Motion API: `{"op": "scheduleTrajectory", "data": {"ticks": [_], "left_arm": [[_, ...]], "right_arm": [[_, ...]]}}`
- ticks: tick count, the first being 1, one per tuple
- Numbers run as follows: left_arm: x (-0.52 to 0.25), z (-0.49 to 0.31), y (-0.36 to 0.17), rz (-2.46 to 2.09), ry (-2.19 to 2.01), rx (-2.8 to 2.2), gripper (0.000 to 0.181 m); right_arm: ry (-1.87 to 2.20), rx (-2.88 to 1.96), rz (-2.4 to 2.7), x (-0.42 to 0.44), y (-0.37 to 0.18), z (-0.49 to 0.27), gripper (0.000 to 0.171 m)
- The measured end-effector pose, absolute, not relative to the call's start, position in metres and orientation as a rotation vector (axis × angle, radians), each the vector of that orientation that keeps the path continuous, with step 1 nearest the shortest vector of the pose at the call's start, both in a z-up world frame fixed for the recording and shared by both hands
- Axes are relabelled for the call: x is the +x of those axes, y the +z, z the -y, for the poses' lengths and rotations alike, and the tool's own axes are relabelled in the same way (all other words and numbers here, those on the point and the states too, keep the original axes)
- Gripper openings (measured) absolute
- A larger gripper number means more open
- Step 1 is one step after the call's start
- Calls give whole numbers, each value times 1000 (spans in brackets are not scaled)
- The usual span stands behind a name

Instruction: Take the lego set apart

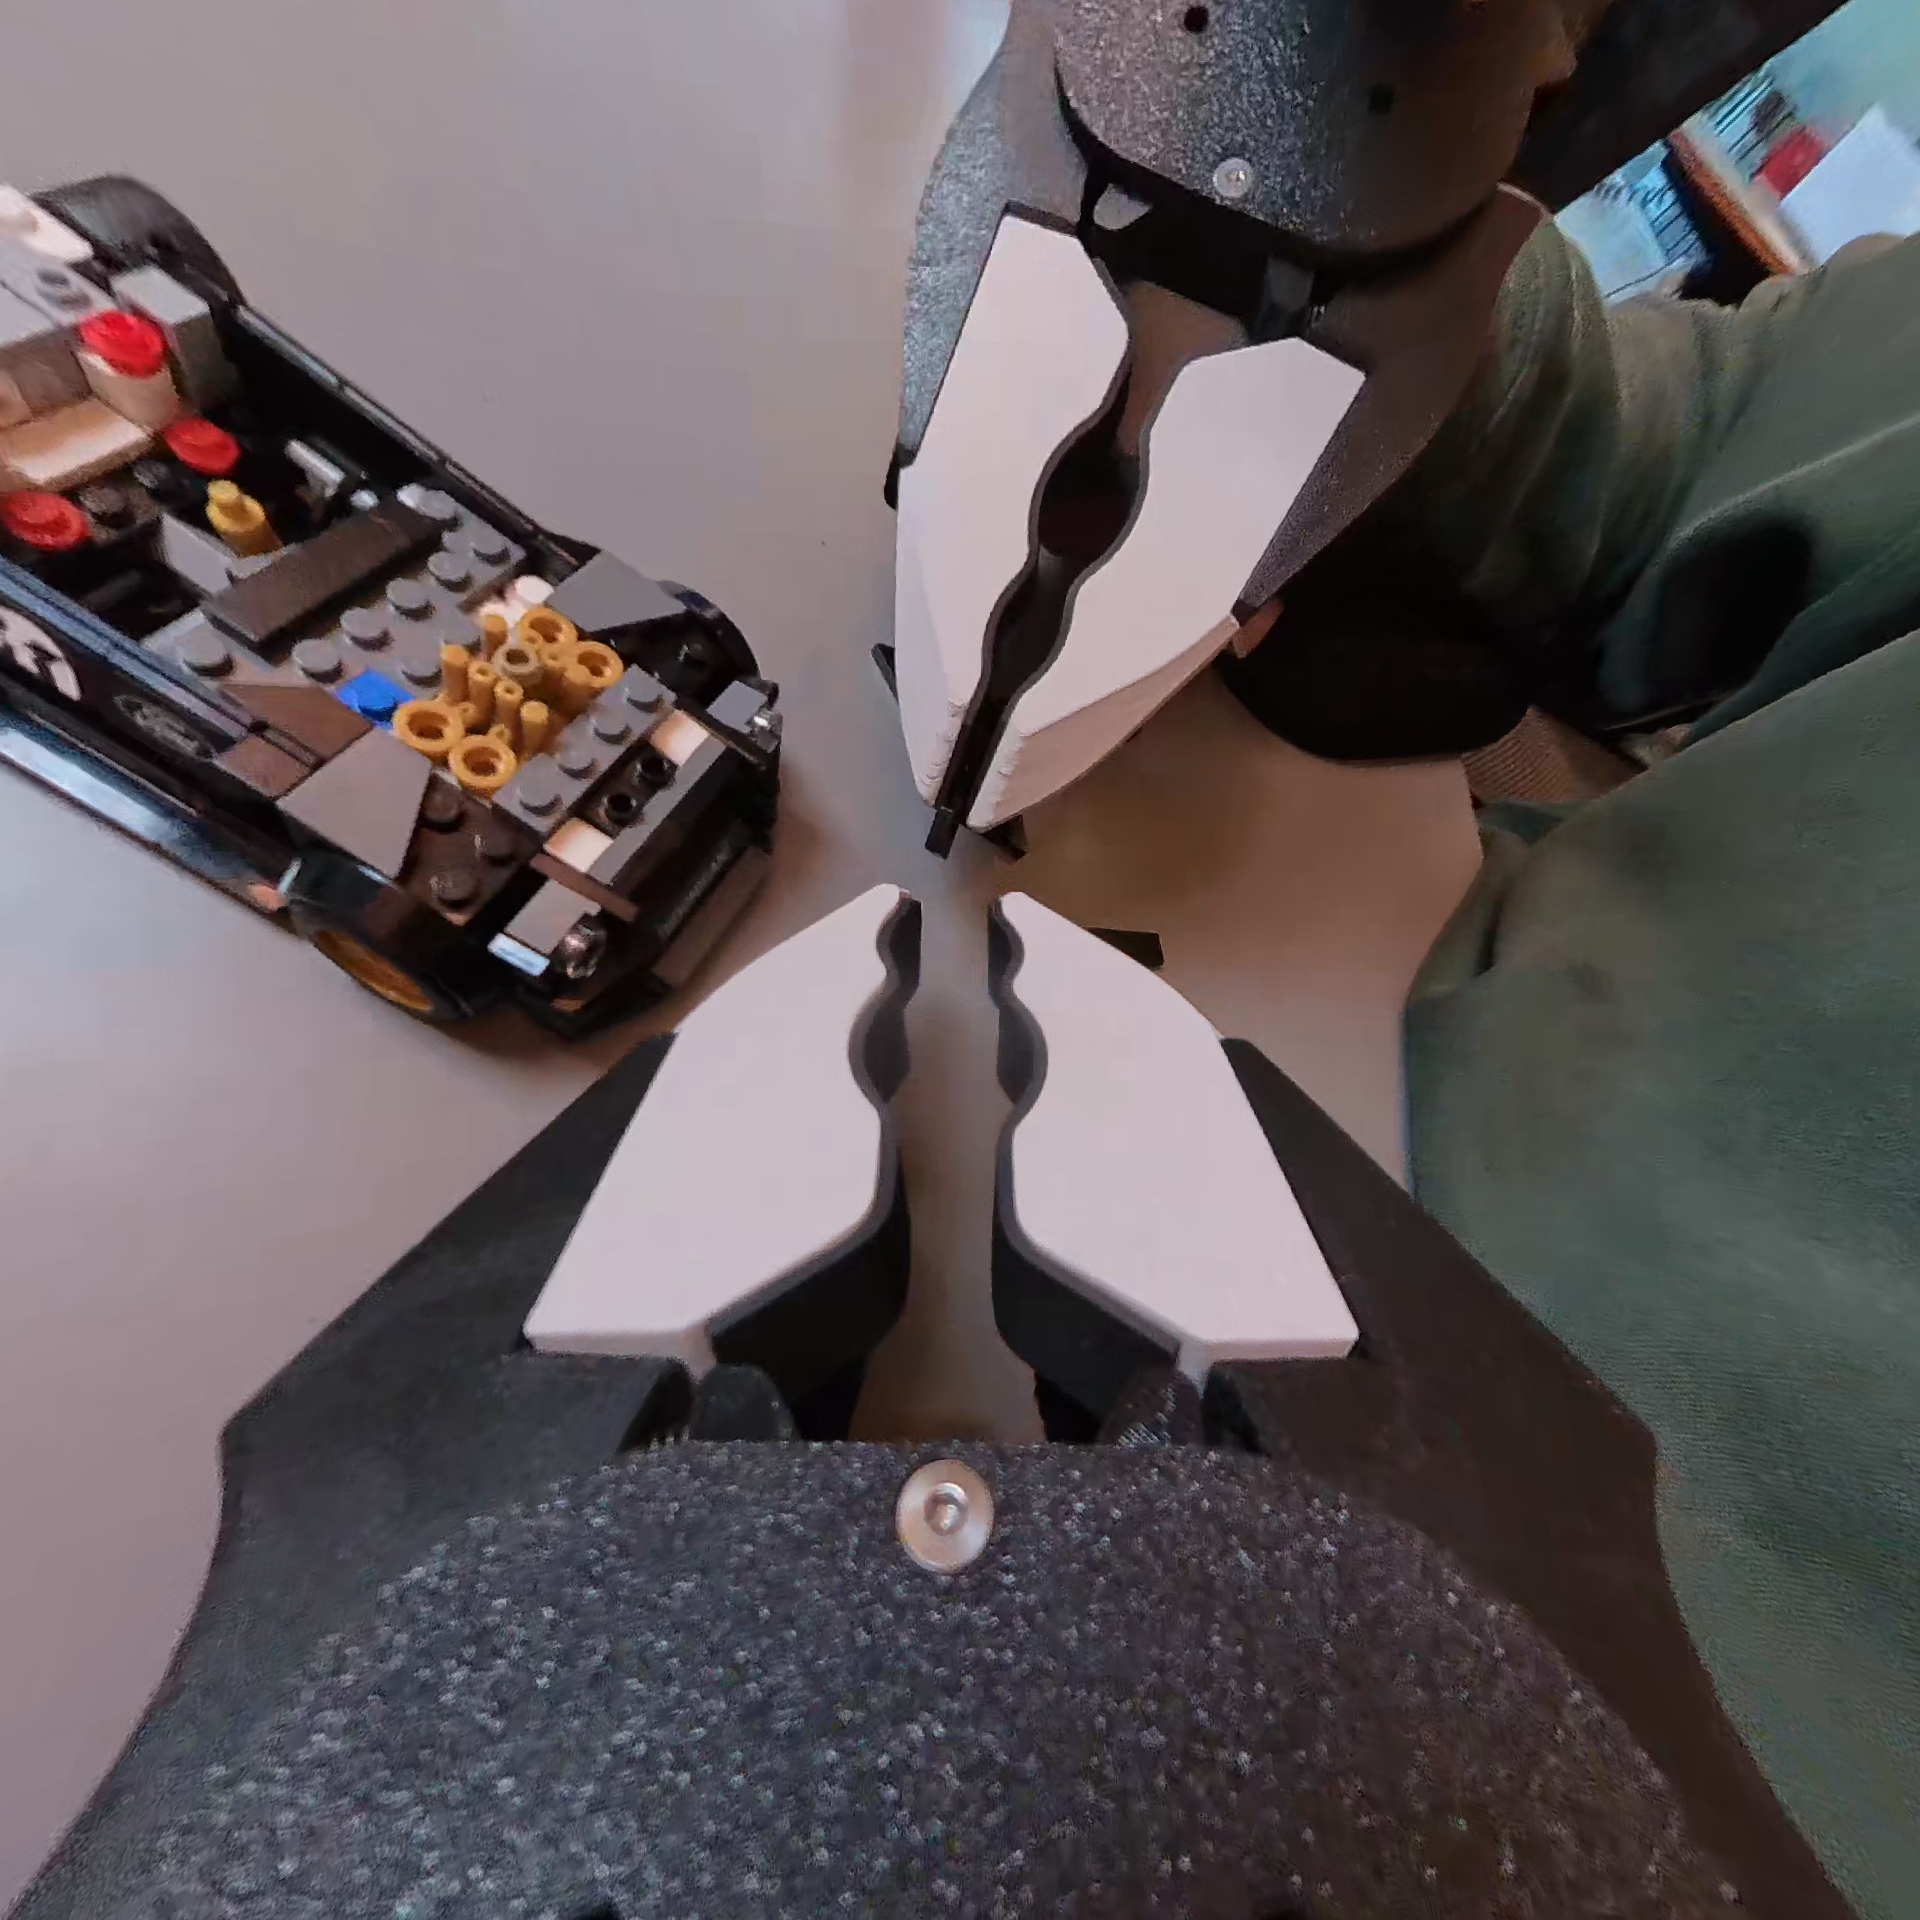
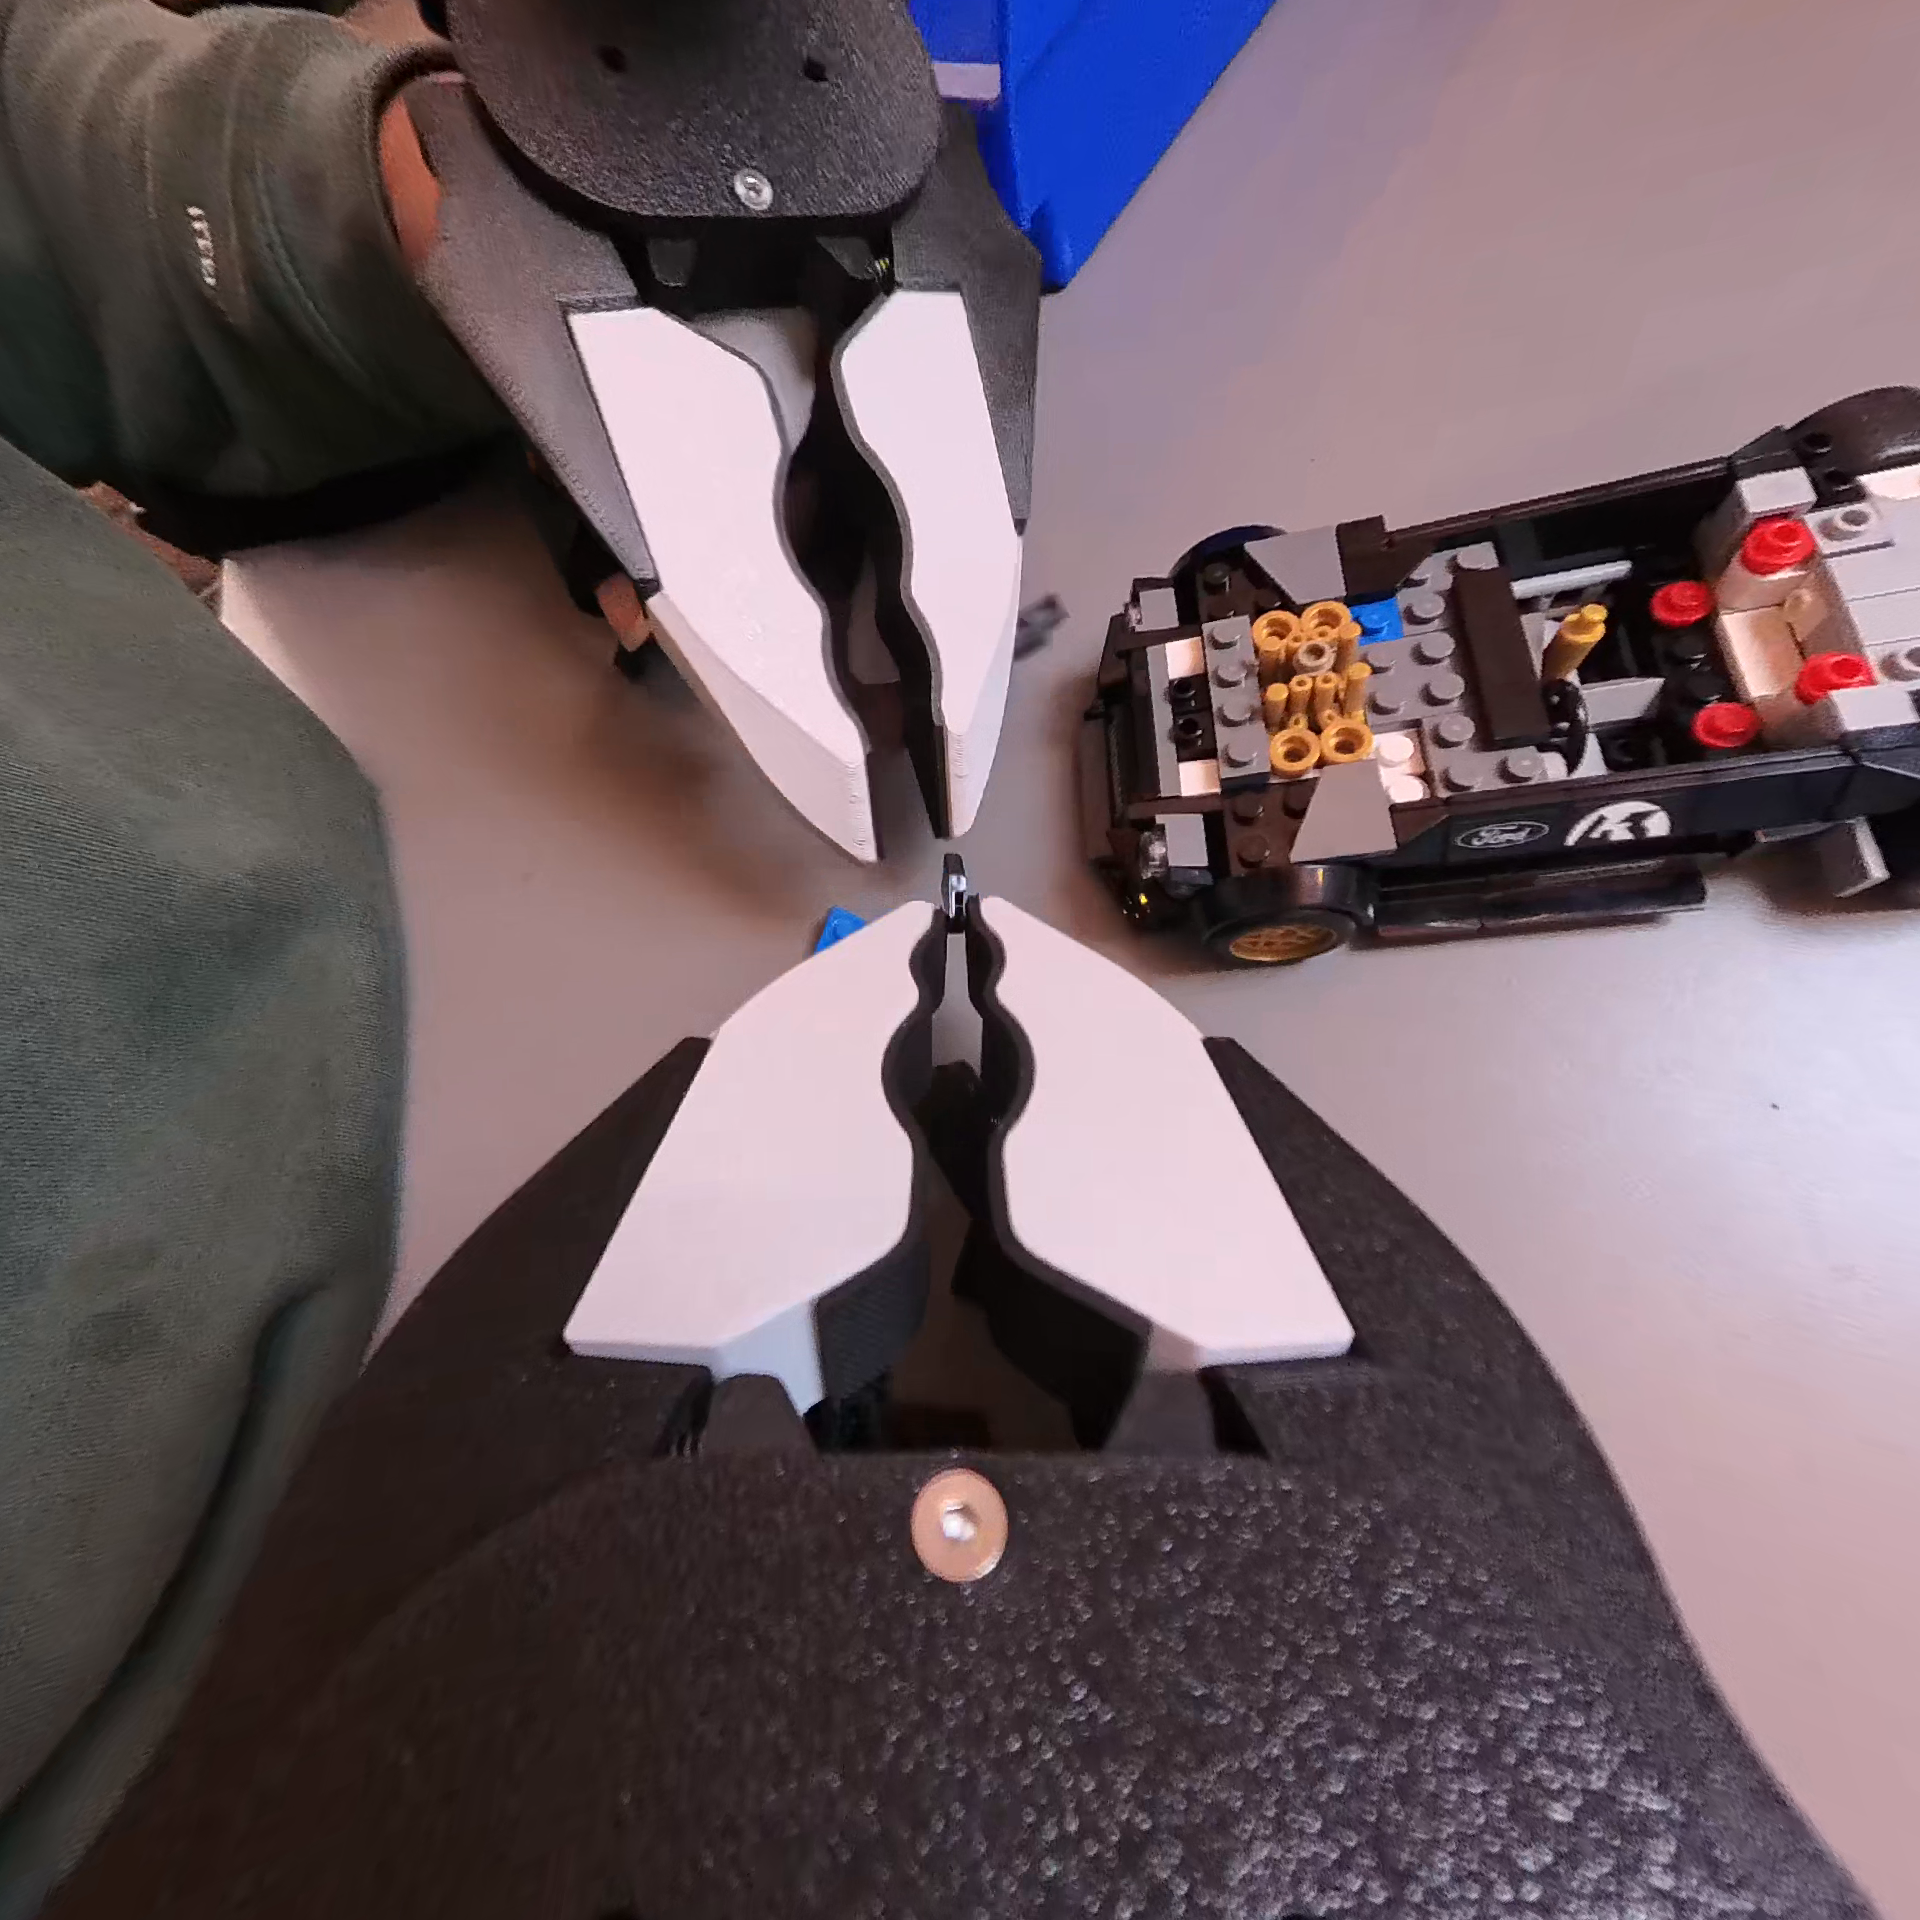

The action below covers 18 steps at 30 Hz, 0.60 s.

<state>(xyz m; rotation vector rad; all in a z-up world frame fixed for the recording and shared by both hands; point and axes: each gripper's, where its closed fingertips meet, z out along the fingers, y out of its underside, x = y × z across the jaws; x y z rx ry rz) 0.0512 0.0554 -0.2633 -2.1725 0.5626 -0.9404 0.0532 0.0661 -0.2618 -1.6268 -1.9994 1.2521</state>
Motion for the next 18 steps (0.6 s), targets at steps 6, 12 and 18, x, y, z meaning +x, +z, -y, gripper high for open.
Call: {"op": "scheduleTrajectory", "data": {"ticks": [6,12,18], "left_arm": [[53,-56,-254,-642,-855,-2113,17],[58,-55,-249,-655,-883,-2075,4],[55,-53,-244,-661,-900,-2077,3]], "right_arm": [[1292,-1584,1997,53,-254,-62,3],[1324,-1518,2016,53,-249,-54,3],[1340,-1493,1984,51,-244,-55,5]]}}
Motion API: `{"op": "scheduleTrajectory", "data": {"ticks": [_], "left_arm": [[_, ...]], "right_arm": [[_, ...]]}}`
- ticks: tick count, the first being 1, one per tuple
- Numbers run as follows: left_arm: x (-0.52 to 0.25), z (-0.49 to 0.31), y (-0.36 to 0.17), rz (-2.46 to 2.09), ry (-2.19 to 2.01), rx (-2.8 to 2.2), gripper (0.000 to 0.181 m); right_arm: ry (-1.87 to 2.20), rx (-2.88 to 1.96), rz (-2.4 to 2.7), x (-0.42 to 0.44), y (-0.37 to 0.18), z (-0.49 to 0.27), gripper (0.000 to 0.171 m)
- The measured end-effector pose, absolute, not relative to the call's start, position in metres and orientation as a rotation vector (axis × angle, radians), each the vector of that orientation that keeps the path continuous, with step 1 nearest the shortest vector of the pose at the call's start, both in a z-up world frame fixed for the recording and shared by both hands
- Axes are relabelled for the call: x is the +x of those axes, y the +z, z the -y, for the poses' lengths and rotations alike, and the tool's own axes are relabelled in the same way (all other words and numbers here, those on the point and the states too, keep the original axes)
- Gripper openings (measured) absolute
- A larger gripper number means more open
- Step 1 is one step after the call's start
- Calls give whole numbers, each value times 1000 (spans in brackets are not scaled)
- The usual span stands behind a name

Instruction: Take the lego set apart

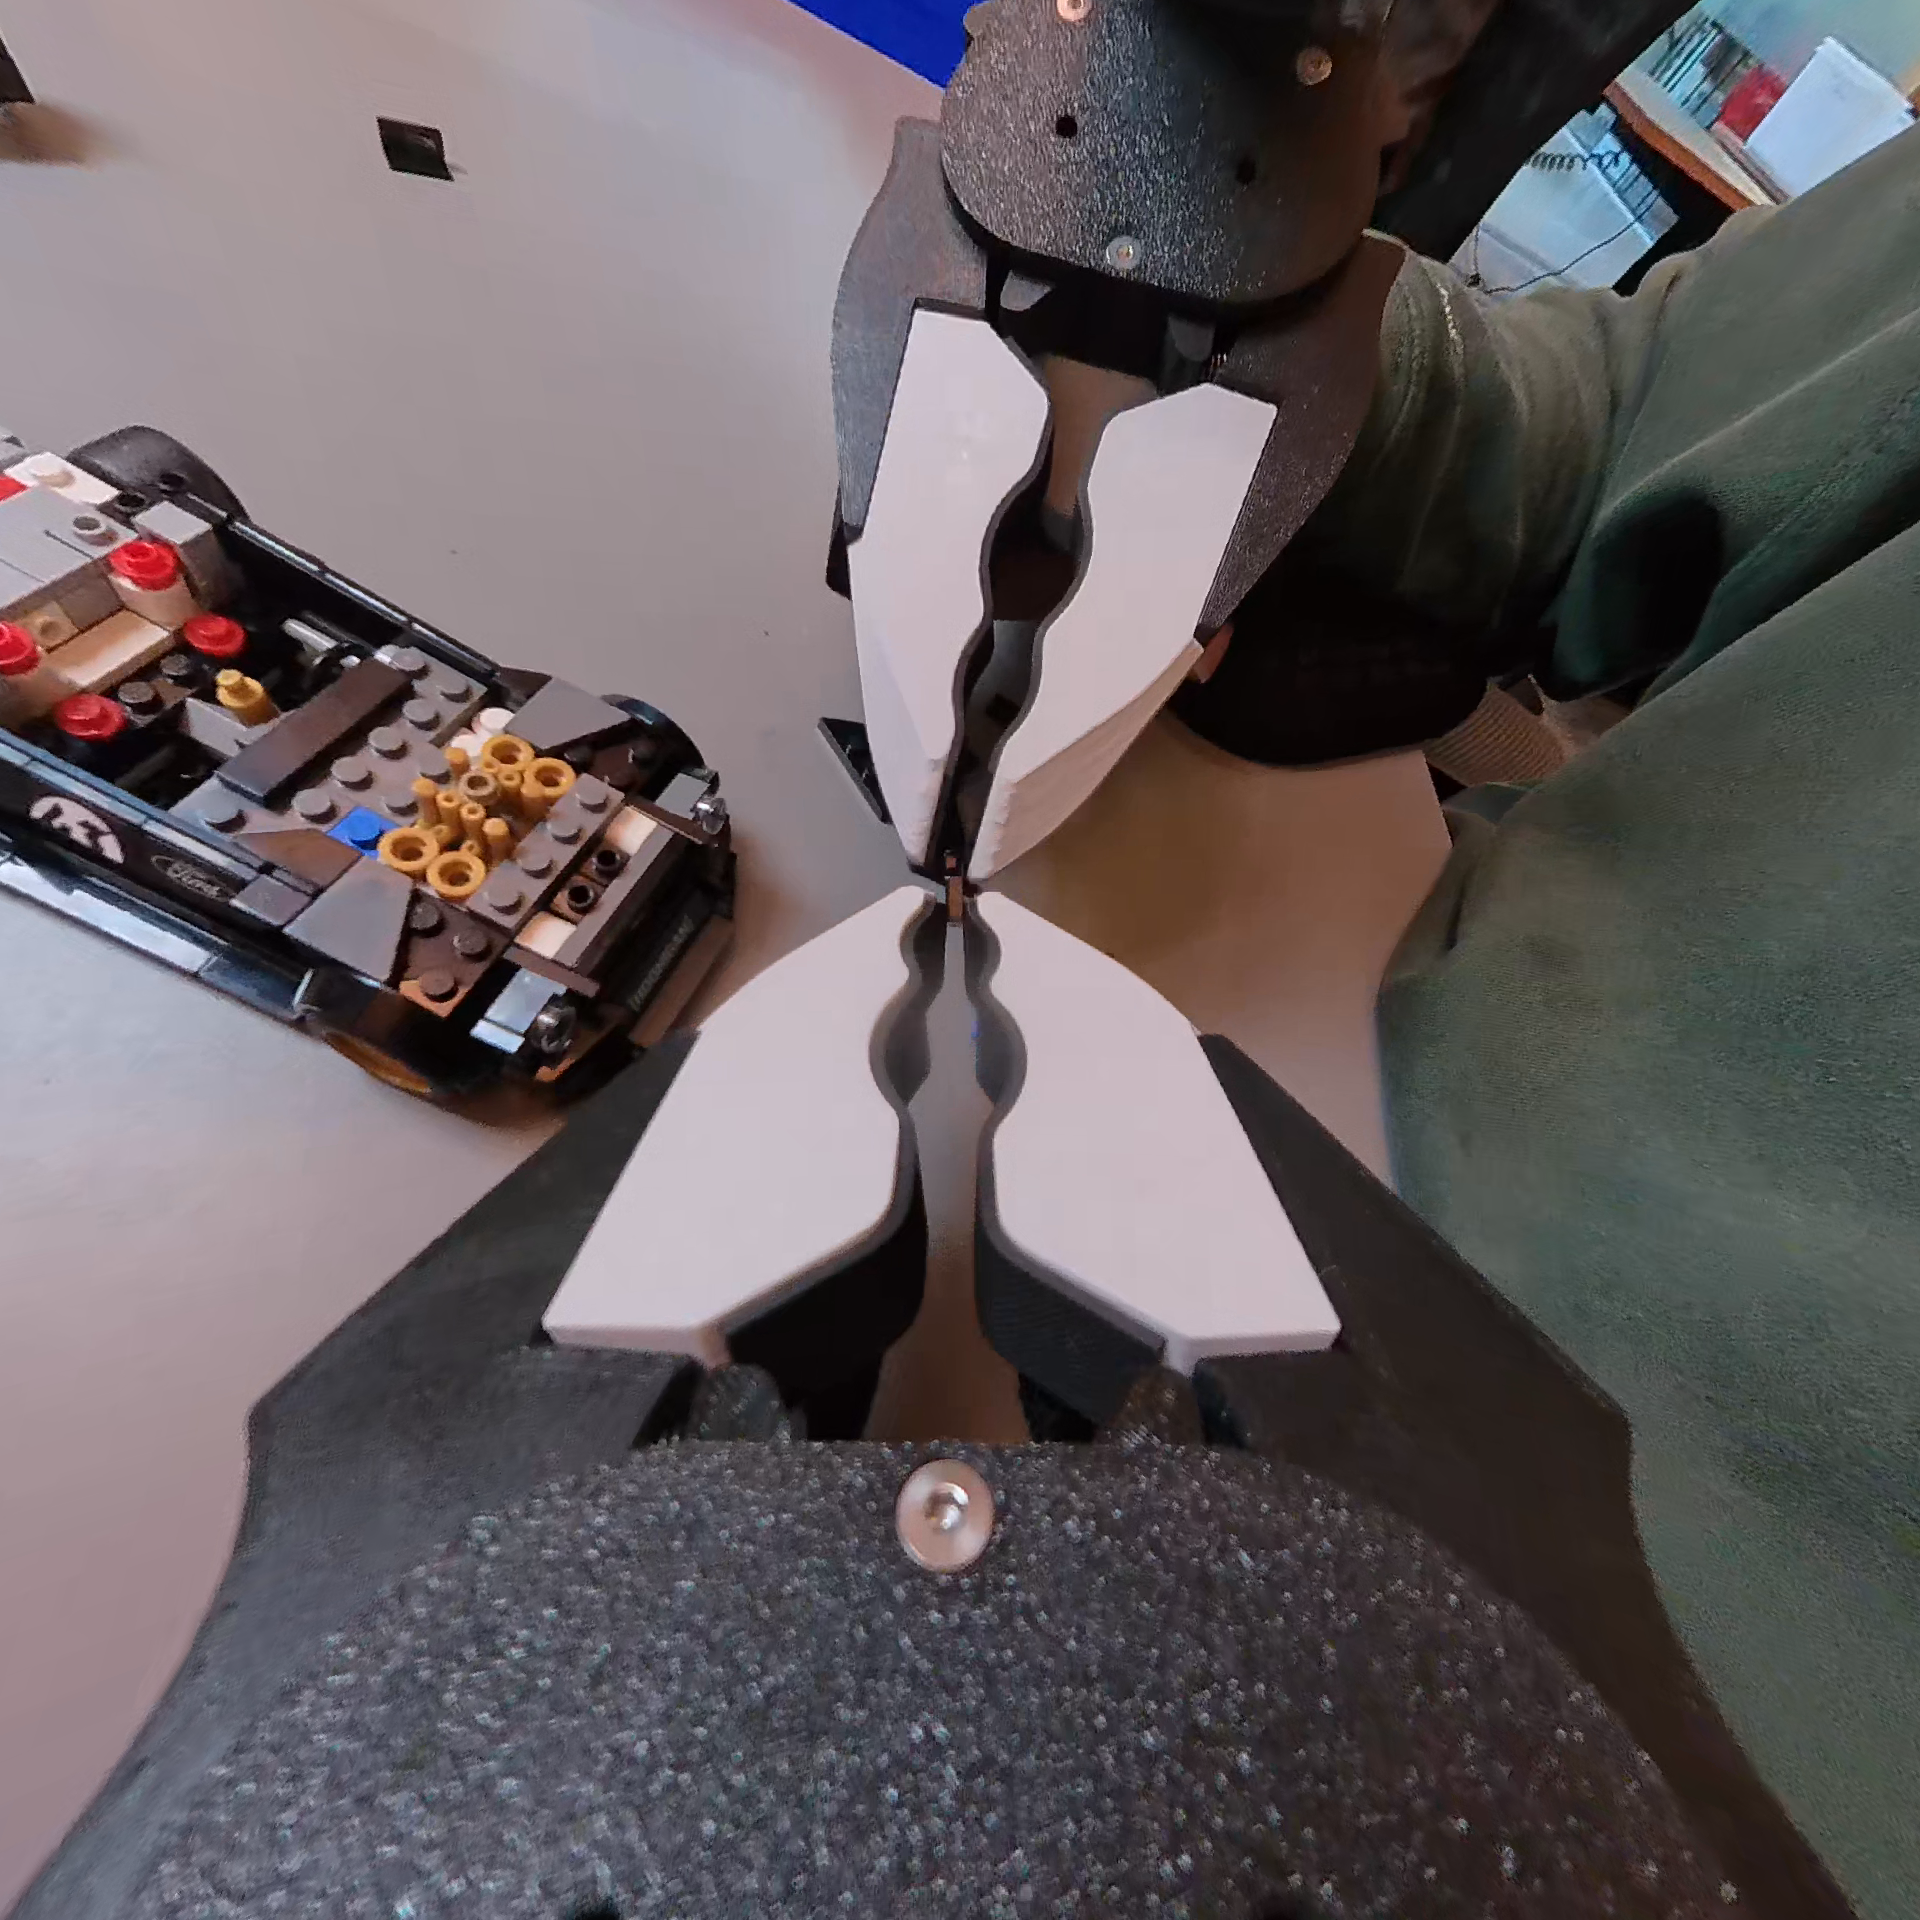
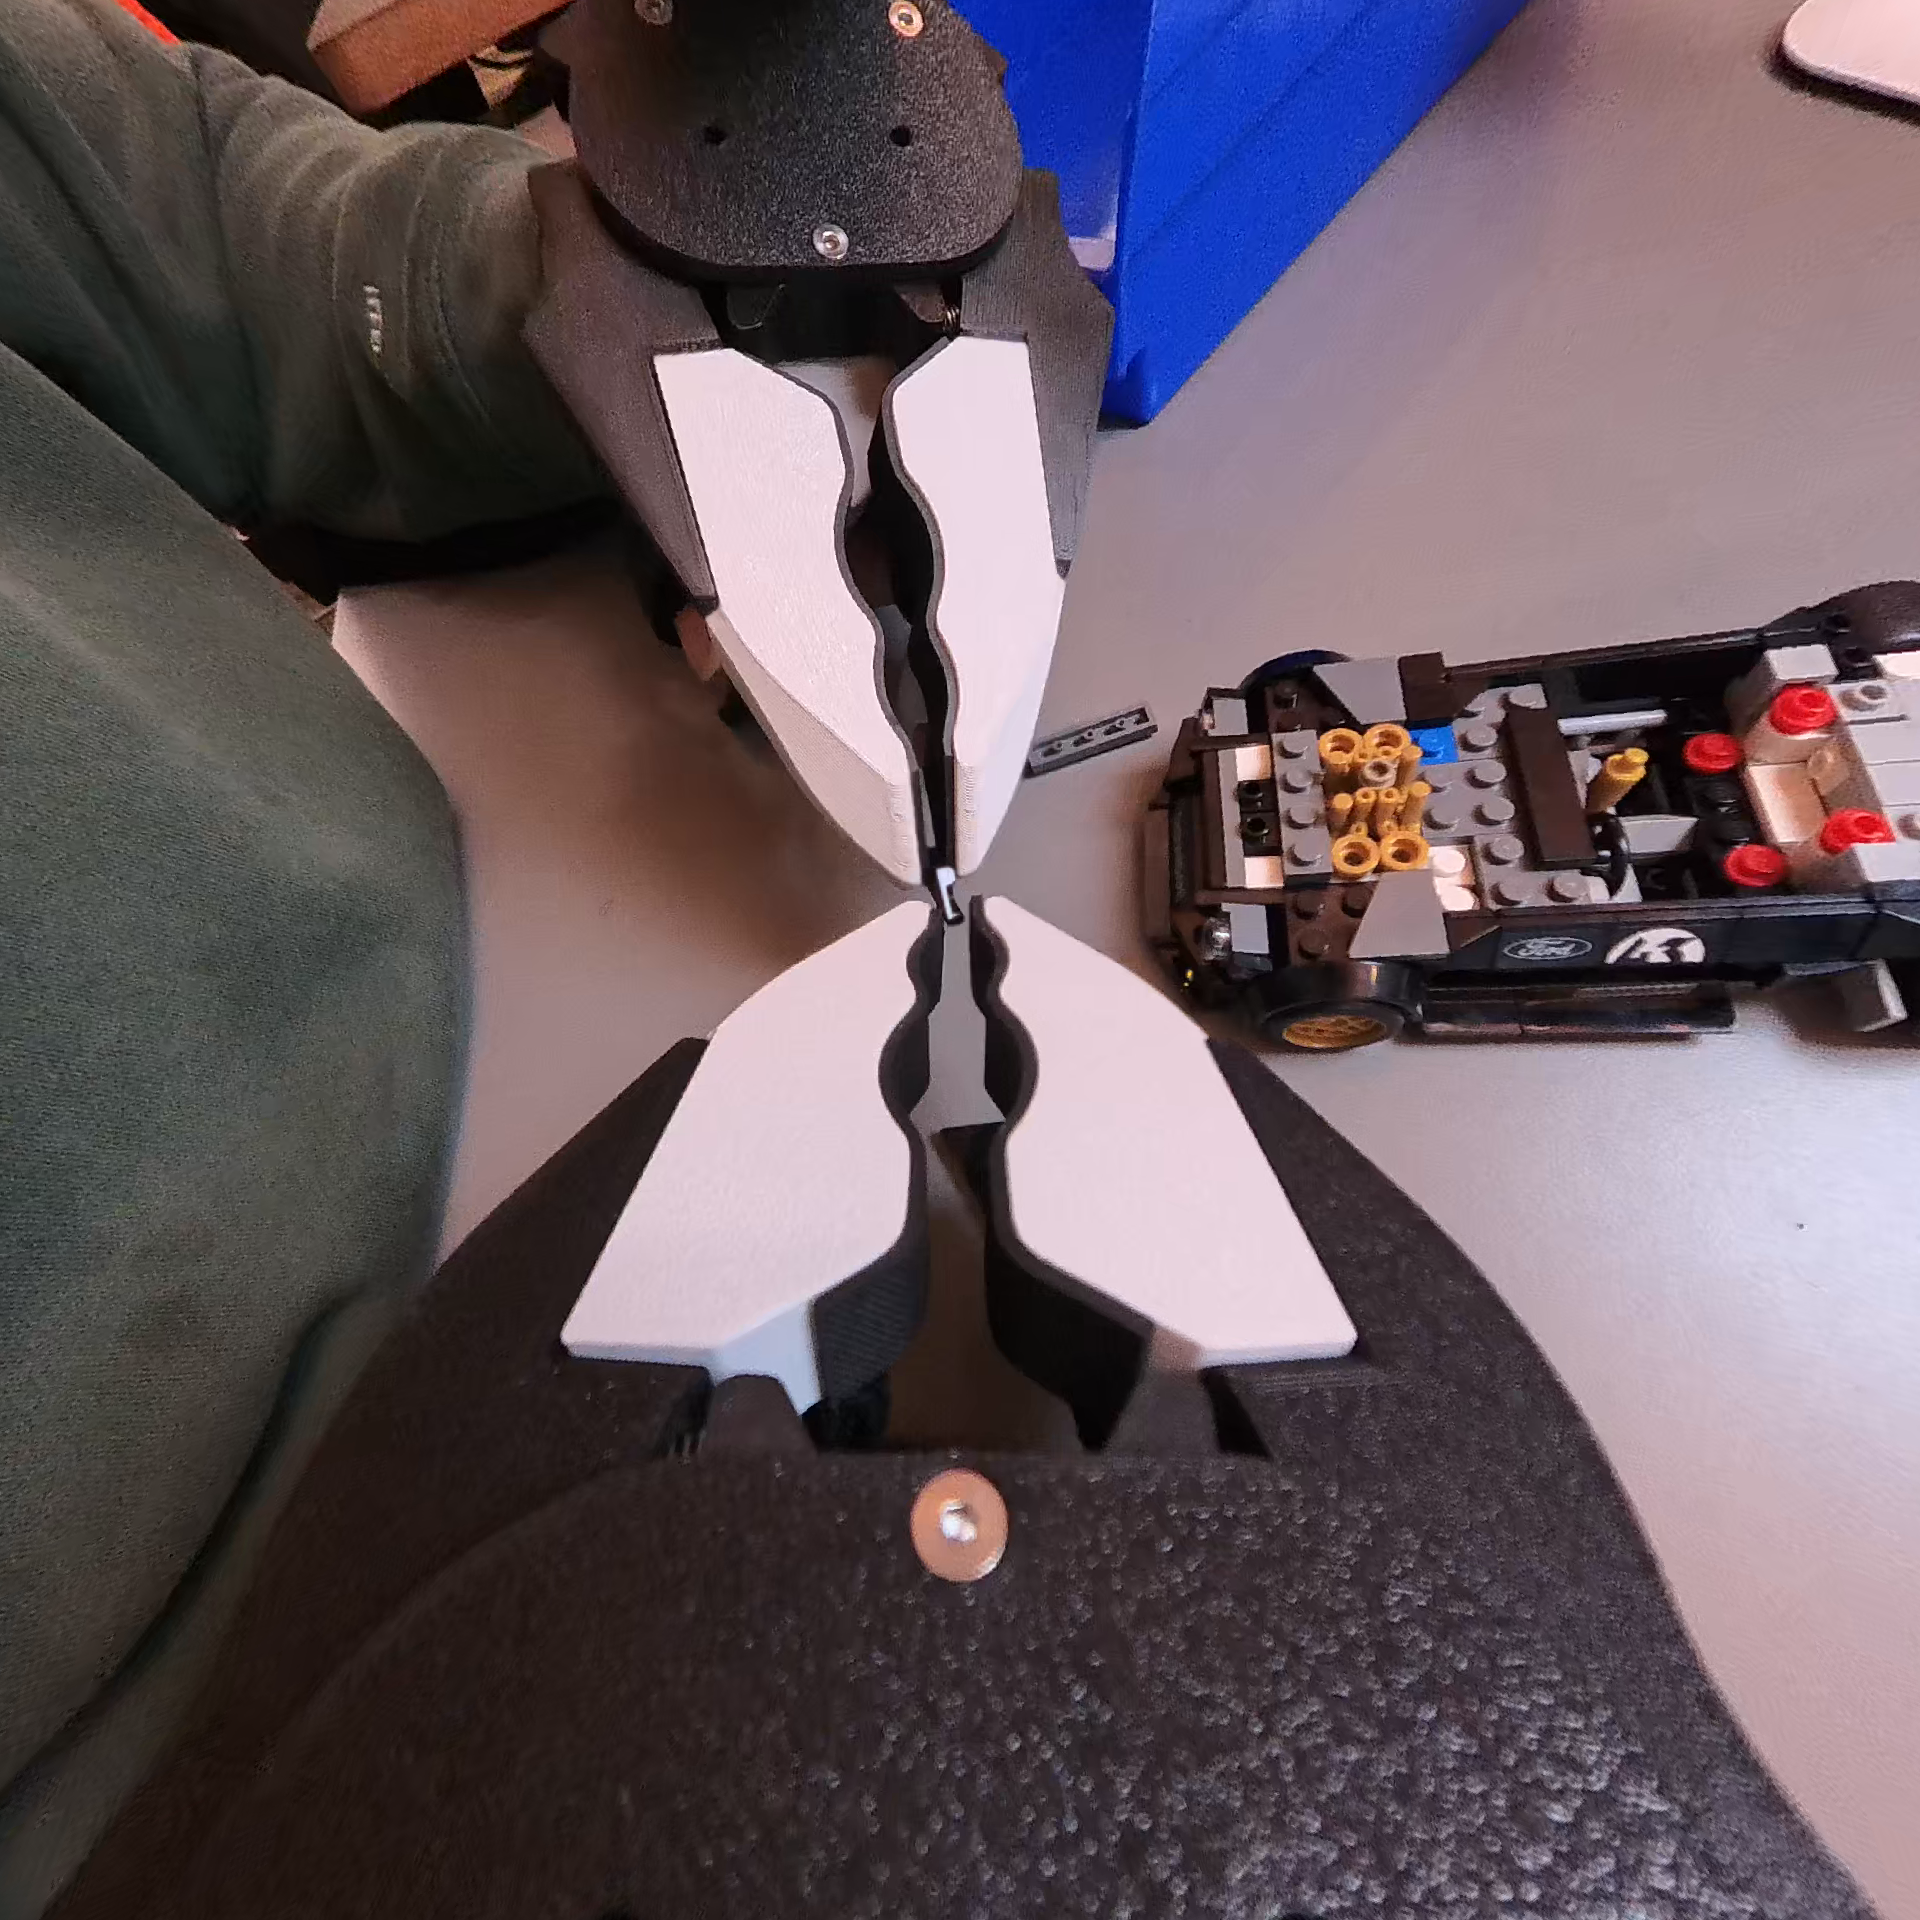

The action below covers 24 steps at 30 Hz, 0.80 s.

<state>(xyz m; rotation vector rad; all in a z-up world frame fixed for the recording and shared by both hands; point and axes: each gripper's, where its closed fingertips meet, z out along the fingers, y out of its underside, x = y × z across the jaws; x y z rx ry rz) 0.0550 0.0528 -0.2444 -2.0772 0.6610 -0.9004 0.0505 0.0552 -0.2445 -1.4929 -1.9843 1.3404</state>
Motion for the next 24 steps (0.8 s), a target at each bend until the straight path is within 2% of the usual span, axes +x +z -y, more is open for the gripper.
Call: {"op": "scheduleTrajectory", "data": {"ticks": [8,16,24], "left_arm": [[35,-20,-267,-850,-861,-2333,3],[30,-9,-281,-851,-909,-2435,4],[23,-9,-276,-871,-835,-2430,23]], "right_arm": [[1256,-1473,1983,50,-248,-63,12],[1190,-1452,2037,51,-256,-59,18],[1140,-1392,2106,54,-262,-51,18]]}}
